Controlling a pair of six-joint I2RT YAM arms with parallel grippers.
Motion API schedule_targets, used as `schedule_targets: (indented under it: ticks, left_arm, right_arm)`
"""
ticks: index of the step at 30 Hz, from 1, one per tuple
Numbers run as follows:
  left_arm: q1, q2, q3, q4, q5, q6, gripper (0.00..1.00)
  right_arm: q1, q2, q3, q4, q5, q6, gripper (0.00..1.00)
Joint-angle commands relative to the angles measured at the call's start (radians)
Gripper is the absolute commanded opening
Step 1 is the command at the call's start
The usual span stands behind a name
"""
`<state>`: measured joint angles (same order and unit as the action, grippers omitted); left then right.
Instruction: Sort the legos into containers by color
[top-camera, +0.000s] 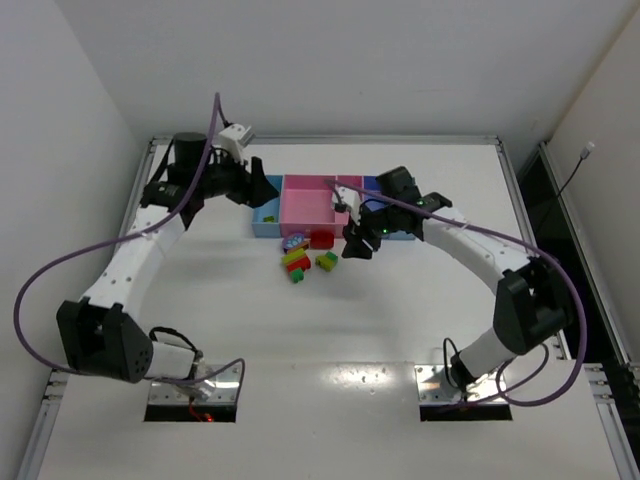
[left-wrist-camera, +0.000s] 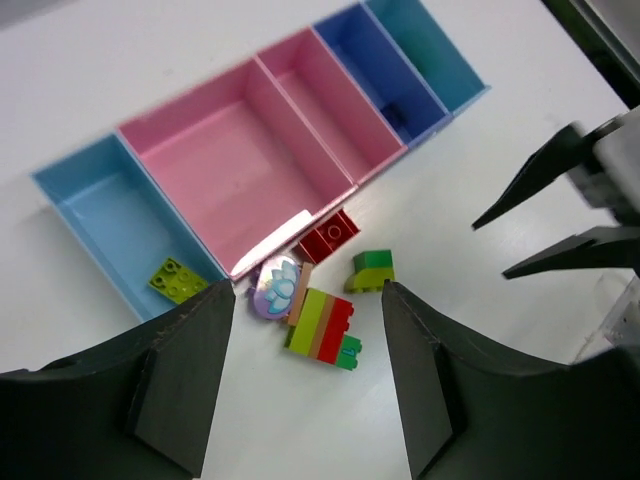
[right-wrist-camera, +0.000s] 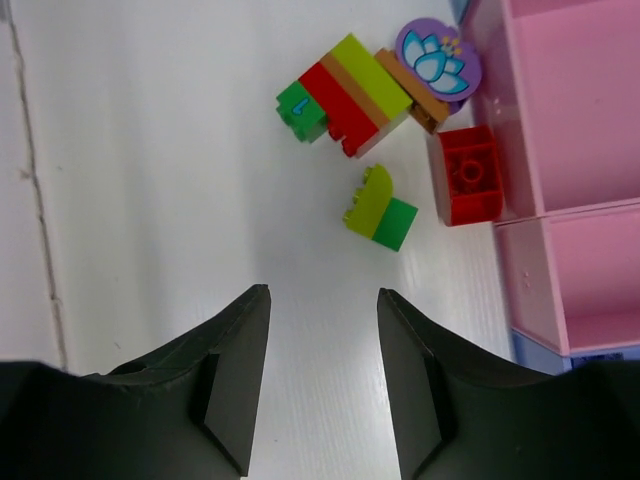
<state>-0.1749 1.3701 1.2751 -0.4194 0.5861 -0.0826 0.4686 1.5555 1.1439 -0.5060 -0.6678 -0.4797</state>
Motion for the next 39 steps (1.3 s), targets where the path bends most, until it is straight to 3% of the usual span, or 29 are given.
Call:
schedule_targets:
  ticks: [1,14,18,33,39]
  left_arm:
    - [0.038,-0.094,-0.011,0.059,-0.034,0.001,0.67]
    - [0.060,-0.005,0.018,0.068,-0.002,0.001,0.67]
    - [0.069,0.018,0.018,0.106,0.008,0.001,0.67]
    - [0.097,0.078,0.018,0.116,0.038,0.001,0.67]
    - [0.097,0.089,0.007,0.125,0.063,-0.017,0.67]
  right_arm:
    - [0.034,0.049,-0.016,0.049,0.016,-0.132,0.49]
    - [0.093,0.281,0.143,0.106,0.123,-0.192,0.45]
    - [0.093,0.314,0.195,0.139,0.157,-0.180,0.56]
    - [0.102,0.416,0.258,0.182,0.212,-0.166,0.57]
    - [0.102,0.454,0.293,0.173,0.203,-0.166,0.66]
